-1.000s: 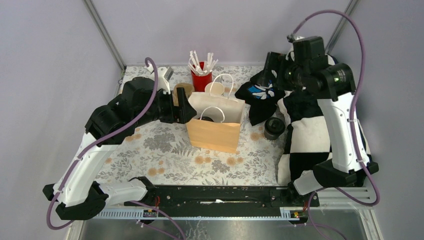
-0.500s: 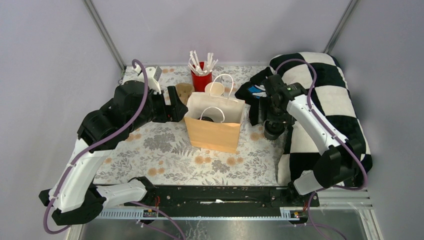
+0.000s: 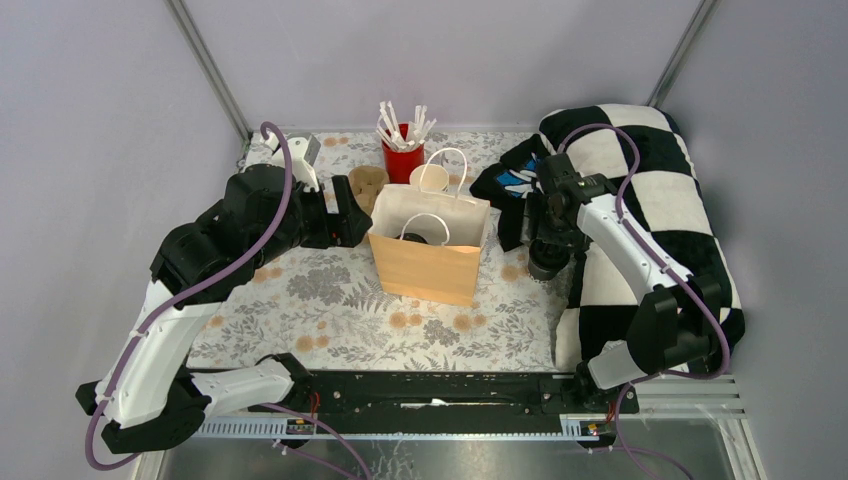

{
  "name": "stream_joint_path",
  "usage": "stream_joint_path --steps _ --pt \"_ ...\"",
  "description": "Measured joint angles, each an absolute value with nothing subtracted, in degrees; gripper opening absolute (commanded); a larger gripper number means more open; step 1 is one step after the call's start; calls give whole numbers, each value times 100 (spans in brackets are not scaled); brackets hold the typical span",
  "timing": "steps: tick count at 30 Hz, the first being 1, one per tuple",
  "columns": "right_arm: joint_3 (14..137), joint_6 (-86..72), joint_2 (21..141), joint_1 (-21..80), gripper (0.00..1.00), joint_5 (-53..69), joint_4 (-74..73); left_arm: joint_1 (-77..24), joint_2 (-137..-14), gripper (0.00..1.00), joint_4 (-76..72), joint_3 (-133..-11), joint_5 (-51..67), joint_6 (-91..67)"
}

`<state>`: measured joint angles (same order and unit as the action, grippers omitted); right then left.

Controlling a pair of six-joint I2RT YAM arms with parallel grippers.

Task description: Pack the takeout coffee

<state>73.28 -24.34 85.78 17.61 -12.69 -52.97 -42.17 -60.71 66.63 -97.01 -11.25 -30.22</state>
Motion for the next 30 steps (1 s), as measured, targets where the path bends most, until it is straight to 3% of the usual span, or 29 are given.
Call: stream_joint_path --steps 8,26,30 --pt "7048 -2373 8578 1413 87 -1186 -5105 -4217 -6071 86 6713 -9690 -1125 -3024" --pt "6954 -2143 8569 1334 62 -976 -4928 -4182 -6182 89 6768 -9662 -1197 -3072" --pt "7028 -1865 8420 1334 62 -867 -5103 -3658 -6626 88 7076 -9863 -1199 -3094"
